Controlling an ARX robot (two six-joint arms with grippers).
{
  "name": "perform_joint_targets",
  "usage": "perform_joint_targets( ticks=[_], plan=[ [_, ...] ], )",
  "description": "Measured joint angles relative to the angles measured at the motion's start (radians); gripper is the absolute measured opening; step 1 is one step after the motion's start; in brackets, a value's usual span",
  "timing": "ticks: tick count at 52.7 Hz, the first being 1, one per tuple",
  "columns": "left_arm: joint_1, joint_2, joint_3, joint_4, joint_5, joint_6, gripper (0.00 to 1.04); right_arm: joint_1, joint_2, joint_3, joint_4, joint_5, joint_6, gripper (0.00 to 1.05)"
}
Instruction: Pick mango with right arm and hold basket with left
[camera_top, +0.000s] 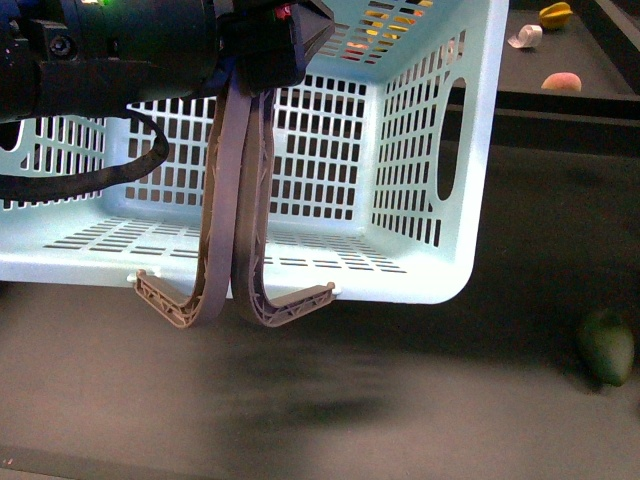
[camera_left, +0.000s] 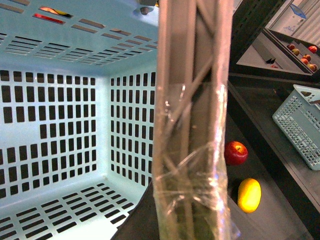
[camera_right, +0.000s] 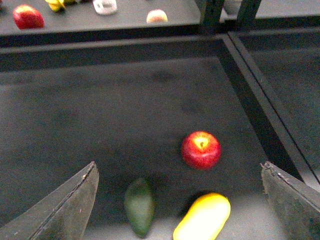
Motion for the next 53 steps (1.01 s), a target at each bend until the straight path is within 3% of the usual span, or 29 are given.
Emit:
perform_joint_targets(
  ticks=[18,53],
  plan=[
    [0.0,0.0,0.0,0.0,0.001,0.0,0.09,-0.066,0.563,0.263,0.07,0.08,0.002,0.97],
    [0.0,0.0,0.0,0.0,0.001,0.0,0.09,-0.03,0.967,0.528,0.053,0.2,0.135,0.97]
  ],
)
